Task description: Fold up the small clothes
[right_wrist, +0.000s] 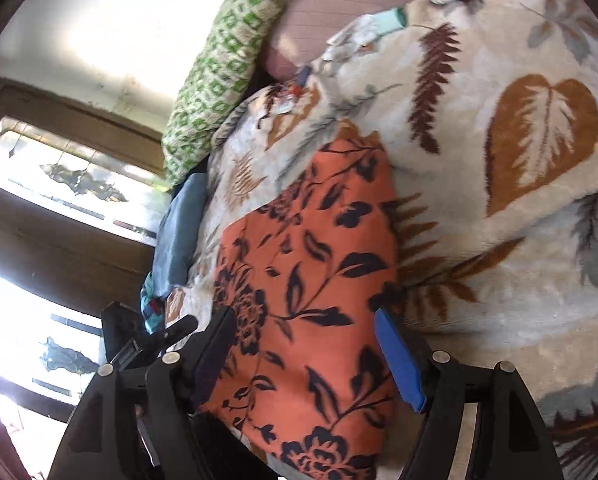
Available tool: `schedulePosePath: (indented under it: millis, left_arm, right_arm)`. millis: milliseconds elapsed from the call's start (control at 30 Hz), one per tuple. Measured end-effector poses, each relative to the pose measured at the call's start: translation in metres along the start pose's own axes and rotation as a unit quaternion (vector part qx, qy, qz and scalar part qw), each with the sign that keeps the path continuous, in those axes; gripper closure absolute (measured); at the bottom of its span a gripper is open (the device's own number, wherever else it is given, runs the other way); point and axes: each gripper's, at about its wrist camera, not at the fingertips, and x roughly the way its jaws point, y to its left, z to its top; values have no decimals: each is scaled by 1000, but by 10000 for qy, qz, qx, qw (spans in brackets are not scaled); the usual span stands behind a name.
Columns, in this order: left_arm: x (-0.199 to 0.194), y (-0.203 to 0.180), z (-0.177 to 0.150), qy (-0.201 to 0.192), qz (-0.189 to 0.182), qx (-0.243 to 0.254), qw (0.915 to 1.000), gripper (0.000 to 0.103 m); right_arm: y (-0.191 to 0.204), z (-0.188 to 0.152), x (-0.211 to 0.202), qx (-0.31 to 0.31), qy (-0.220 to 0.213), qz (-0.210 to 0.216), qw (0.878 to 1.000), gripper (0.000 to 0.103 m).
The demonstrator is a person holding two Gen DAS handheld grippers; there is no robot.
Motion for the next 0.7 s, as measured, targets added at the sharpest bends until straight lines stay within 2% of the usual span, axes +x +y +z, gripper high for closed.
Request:
schedulePosePath:
  millis: [67,167,200,233,300,333,400,467,567,700]
  left_arm:
    - [13,2,-2,229,-52,-60,9997,16]
    - [15,-7,-4,231,39,214,9995,20]
    - [17,-10,-4,285,116,278,9991,31]
    - [23,-11,-4,439,183,325,9983,60]
    - [22,-13,-3,459,239,268,9983,66]
    - [20,-18,-4,435,330,353,9979,70]
    - [14,-36,-8,274,653,677,9952,74]
    - [5,-55,-13,70,818,976,9918,75]
    - [-19,-87,-17,-247,721,1284,9888,76]
    - [-50,-138,-20,-622,549,1732,9814,76]
  right_arm:
    - [-15,3,20,250,292,81,9992,28]
    - [-23,0,51,477,618,235,9967,27]
    - [-23,-1,57,476,653,241,9964,27]
    - [-22,-1,63,464,692,225,9963,28]
    - [-13,-2,67,189,762,-22,9969,47]
    - [-7,-2,67,8,771,-174,9969,50]
    - [9,-2,62,-321,769,-386,9958,59]
    - [25,-1,51,-583,648,-510,9949,61]
    - [48,3,27,-920,357,-615,9932,62]
    - [71,11,-28,-1272,-119,-501,9905,62]
